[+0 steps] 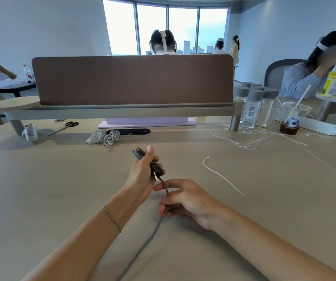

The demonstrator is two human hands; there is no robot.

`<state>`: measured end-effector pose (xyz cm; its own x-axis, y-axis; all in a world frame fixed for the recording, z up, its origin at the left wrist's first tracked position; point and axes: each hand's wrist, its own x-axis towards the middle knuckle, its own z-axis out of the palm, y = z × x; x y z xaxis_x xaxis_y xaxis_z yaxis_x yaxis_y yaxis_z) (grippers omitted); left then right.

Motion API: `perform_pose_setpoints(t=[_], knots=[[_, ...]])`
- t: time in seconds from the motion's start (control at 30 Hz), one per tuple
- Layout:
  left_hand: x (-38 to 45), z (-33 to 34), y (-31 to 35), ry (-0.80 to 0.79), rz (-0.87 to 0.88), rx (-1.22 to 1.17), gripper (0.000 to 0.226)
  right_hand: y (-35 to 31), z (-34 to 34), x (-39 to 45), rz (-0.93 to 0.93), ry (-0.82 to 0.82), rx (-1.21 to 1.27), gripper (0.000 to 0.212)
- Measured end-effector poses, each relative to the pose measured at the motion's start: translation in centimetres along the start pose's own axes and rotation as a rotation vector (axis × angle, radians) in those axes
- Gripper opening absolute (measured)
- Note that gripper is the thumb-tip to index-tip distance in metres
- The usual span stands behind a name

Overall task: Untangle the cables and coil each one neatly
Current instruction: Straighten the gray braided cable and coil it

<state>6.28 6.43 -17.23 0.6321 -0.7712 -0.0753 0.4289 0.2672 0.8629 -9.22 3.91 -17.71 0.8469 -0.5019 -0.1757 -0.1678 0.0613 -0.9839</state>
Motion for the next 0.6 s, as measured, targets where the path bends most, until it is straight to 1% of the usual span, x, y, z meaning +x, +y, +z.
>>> perform_pose_setpoints(t=[0.03,0.07,0.1,0.17,0.23,0.27,0.33,0.37,0.4,0.43,0.47,0.53,0.6], knots=[[0.3,-0.2,0.1,0.043,0.055,0.038,0.027,-0.2,0.0,-0.1,0.065,-0.042,0.189,0.024],[0.6,-0.4,0.3,0.083,0.100,0.088,0.026,-0.4,-0.2,-0.2,0.126,-0.078,0.313,0.023],[0.9,-0.7,0.5,0.125,0.139,0.150,0.026,-0.6,-0.4,-0.3,0.184,-0.109,0.381,0.024],[1.5,-1.6,0.9,0.214,0.197,0.285,0.024,-1.1,-0.8,-0.7,0.265,-0.169,0.379,0.024],[2.0,-2.6,1.4,0.289,0.244,0.389,0.021,-1.6,-1.2,-1.2,0.259,-0.196,0.215,0.023],[2.2,-3.1,1.5,0.303,0.262,0.433,0.021,-1.8,-1.5,-1.4,0.210,-0.166,0.063,0.023],[2.8,-4.1,1.3,0.295,0.293,0.548,0.020,-2.1,-2.5,-1.5,0.035,-0.006,-0.371,0.023],[3.0,-4.3,1.1,0.274,0.304,0.614,0.022,-2.4,-3.0,-1.6,-0.068,0.082,-0.577,0.022],[3.0,-4.3,0.7,0.245,0.323,0.687,0.025,-2.7,-3.4,-1.7,-0.151,0.121,-0.698,0.021],[2.8,-4.1,0.4,0.214,0.357,0.774,0.030,-3.0,-3.7,-1.8,-0.207,0.096,-0.712,0.020],[2.3,-3.6,0.1,0.162,0.395,0.871,0.037,-3.3,-3.8,-2.0,-0.237,0.029,-0.668,0.018],[1.2,-2.5,-0.4,0.008,0.439,1.055,0.061,-3.8,-3.7,-2.6,-0.279,-0.090,-0.584,0.016],[0.2,-1.6,-0.9,-0.185,0.423,1.162,0.083,-4.5,-3.8,-3.0,-0.330,-0.097,-0.520,0.016]])
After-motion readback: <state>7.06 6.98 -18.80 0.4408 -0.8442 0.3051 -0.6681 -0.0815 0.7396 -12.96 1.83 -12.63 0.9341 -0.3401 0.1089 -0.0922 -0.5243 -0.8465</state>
